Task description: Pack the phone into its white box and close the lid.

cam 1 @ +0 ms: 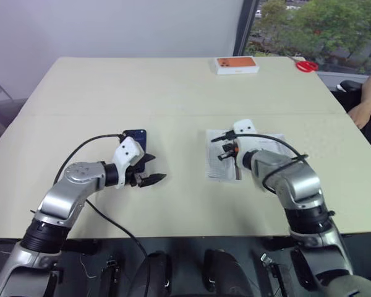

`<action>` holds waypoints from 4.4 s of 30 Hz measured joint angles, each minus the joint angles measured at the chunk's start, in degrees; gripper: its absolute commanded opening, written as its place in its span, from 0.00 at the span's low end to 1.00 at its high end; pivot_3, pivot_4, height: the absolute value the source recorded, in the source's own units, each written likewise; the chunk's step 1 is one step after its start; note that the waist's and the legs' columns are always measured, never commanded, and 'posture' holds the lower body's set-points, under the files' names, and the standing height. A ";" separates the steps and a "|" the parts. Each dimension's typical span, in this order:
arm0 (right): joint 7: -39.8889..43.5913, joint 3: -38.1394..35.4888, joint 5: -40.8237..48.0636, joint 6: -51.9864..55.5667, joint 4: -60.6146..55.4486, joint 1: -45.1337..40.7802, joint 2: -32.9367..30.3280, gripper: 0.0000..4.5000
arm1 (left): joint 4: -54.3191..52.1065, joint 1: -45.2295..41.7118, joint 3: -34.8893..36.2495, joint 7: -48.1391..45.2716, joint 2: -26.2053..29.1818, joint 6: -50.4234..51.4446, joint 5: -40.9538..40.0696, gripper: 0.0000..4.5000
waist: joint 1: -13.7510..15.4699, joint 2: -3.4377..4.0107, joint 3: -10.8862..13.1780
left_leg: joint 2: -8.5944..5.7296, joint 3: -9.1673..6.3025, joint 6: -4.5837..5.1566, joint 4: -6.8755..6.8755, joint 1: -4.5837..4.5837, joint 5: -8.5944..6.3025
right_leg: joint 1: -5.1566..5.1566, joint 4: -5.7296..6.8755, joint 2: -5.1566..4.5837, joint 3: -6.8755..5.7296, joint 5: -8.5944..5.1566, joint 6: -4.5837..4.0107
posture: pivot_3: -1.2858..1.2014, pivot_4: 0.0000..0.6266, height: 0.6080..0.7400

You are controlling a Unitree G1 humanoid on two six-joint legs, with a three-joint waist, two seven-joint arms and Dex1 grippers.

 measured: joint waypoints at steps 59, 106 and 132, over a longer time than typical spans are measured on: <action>12.83 3.20 -5.04 9.55 -15.22 2.39 -7.75 0.01 | -1.86 1.66 2.10 1.01 -3.37 0.10 0.69 0.85 | -1.14 0.00 0.00 | 0.10 -0.02 0.06 0.01 0.04 -0.02 | 0.02 0.07 0.38 -0.06 0.14 0.29 | 0.52 0.24 1.00; 21.82 7.23 -1.33 3.56 -18.27 6.02 -16.20 0.01 | -2.21 2.24 3.79 1.18 -3.33 1.27 0.65 0.85 | -1.08 -0.02 0.00 | 0.12 -0.05 0.07 0.01 0.07 -0.04 | 0.06 0.04 0.38 -0.07 0.13 0.28 | 0.52 0.24 1.00; 19.18 11.44 -10.47 -4.57 -4.83 1.93 -11.20 0.01 | -2.21 2.23 3.79 1.34 -3.43 1.29 0.67 0.85 | -1.19 -0.01 0.00 | 0.11 -0.03 0.07 0.02 0.07 -0.04 | 0.06 0.05 0.40 -0.07 0.14 0.29 | 0.52 0.24 1.00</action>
